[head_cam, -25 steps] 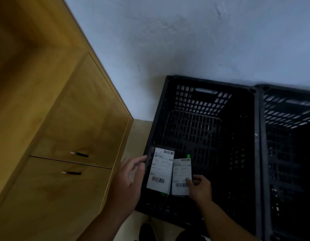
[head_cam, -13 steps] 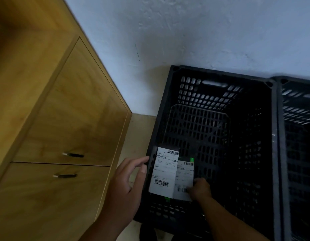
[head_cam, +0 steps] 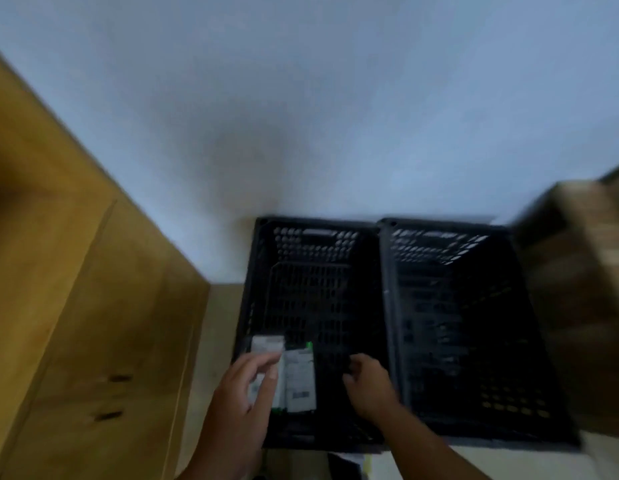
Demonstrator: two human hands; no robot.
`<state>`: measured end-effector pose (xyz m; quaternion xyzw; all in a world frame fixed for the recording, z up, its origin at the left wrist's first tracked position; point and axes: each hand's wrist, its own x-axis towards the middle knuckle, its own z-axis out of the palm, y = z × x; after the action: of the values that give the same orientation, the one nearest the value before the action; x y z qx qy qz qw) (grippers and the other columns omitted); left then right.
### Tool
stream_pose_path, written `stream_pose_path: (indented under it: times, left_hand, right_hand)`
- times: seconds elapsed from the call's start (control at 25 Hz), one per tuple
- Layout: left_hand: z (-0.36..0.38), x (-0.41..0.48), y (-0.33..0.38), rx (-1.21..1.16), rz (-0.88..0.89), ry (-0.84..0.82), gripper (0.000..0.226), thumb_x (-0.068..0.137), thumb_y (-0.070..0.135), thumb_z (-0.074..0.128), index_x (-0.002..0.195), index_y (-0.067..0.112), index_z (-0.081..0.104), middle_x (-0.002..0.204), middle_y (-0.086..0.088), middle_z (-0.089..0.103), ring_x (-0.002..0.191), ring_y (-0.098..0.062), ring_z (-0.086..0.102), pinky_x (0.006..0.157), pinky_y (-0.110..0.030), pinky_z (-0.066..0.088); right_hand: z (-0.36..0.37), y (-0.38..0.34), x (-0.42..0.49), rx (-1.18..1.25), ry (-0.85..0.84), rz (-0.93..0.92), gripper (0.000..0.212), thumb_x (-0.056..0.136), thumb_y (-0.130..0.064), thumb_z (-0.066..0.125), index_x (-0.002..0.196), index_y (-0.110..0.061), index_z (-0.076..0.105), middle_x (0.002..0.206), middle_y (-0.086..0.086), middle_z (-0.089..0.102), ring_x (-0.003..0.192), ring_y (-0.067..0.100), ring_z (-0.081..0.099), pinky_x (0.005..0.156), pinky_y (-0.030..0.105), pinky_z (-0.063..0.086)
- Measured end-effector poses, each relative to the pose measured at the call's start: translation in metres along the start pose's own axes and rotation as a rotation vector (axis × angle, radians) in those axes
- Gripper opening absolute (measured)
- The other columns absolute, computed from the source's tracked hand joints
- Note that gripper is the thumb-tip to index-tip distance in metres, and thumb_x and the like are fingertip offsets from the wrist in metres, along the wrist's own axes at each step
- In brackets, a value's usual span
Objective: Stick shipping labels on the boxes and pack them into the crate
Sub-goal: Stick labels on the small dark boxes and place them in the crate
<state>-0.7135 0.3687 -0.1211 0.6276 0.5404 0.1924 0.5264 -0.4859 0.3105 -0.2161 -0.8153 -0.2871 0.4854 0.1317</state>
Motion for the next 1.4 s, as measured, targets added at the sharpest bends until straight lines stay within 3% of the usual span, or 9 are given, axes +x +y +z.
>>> stream_pose_path:
  times: [0.08,0.16,0.24,0.44,0.6,0.76,0.96,1.24,1.4]
  left_hand:
    - [0.016,-0.014,0.062,0.052,0.087,-0.121,0.018,0.099,0.038,0.056,0.109,0.045,0.070,0.113,0.039,0.059,0.104,0.017,0.057,0.088,-0.006,0.045]
    - [0.043,-0.031,0.119,0.149,0.227,-0.154,0.021,0.096,0.026,0.067,0.101,0.045,0.074,0.107,0.036,0.064,0.099,0.014,0.062,0.084,-0.001,0.043]
    - [0.084,-0.049,0.173,0.250,0.394,-0.183,0.025,0.090,0.019,0.074,0.098,0.043,0.075,0.103,0.032,0.066,0.095,0.012,0.064,0.085,-0.005,0.046]
    - [0.215,-0.096,0.279,0.370,0.531,-0.356,0.016,0.100,0.037,0.059,0.108,0.051,0.061,0.108,0.028,0.063,0.104,0.012,0.059,0.096,-0.016,0.047]
    - [0.326,-0.133,0.316,0.512,0.650,-0.336,0.022,0.102,0.043,0.052,0.124,0.046,0.056,0.113,0.029,0.054,0.109,0.007,0.053,0.099,-0.018,0.044]
    - [0.394,-0.153,0.341,0.711,0.714,-0.250,0.032,0.102,0.047,0.048,0.132,0.039,0.054,0.120,0.026,0.050,0.112,0.004,0.049,0.098,-0.017,0.040]
    - [0.479,-0.125,0.370,0.689,0.708,-0.222,0.033,0.101,0.045,0.051,0.131,0.034,0.058,0.119,0.018,0.056,0.110,-0.002,0.054,0.095,-0.018,0.043]
    - [0.560,-0.091,0.386,0.652,0.502,-0.228,0.023,0.098,0.039,0.057,0.120,0.031,0.063,0.121,0.010,0.064,0.107,-0.014,0.063,0.093,-0.031,0.048]
    - [0.587,-0.071,0.397,0.656,0.397,-0.222,0.026,0.096,0.042,0.060,0.120,0.033,0.063,0.123,0.010,0.063,0.109,-0.013,0.061,0.086,-0.028,0.046]
  right_hand:
    - [-0.081,-0.001,-0.064,0.043,0.078,-0.032,0.043,0.100,-0.017,0.060,0.142,-0.011,0.051,0.134,0.004,0.061,0.121,0.018,0.059,0.108,0.030,0.046]
    - [-0.159,0.014,-0.124,0.072,0.196,-0.072,0.040,0.099,-0.020,0.062,0.138,-0.012,0.054,0.125,-0.002,0.062,0.113,0.012,0.060,0.104,0.027,0.048]
    - [-0.231,0.042,-0.186,0.109,0.321,-0.094,0.038,0.099,-0.022,0.063,0.135,-0.014,0.054,0.118,-0.008,0.059,0.107,0.007,0.058,0.100,0.022,0.047]
    - [-0.357,0.152,-0.292,0.166,0.682,-0.109,0.033,0.091,-0.026,0.068,0.123,-0.016,0.064,0.102,-0.008,0.069,0.094,0.007,0.067,0.091,0.024,0.053]
    - [-0.423,0.241,-0.318,0.146,0.775,-0.135,0.031,0.089,-0.024,0.065,0.120,-0.016,0.066,0.101,-0.009,0.071,0.094,0.006,0.067,0.090,0.027,0.054]
    - [-0.465,0.297,-0.314,0.154,0.779,-0.118,0.029,0.091,-0.026,0.065,0.120,-0.023,0.062,0.108,-0.007,0.070,0.102,0.012,0.067,0.088,0.029,0.053]
    - [-0.521,0.325,-0.275,0.104,0.750,-0.128,0.040,0.094,-0.030,0.064,0.132,-0.020,0.057,0.126,-0.004,0.065,0.114,0.014,0.062,0.095,0.028,0.050]
    - [-0.580,0.347,-0.224,-0.026,0.668,-0.110,0.046,0.094,-0.032,0.062,0.138,-0.019,0.055,0.133,-0.003,0.059,0.121,0.015,0.056,0.099,0.027,0.047]
    - [-0.605,0.357,-0.187,-0.081,0.610,-0.165,0.047,0.093,-0.030,0.066,0.138,-0.020,0.056,0.134,-0.004,0.058,0.121,0.013,0.055,0.100,0.026,0.046]
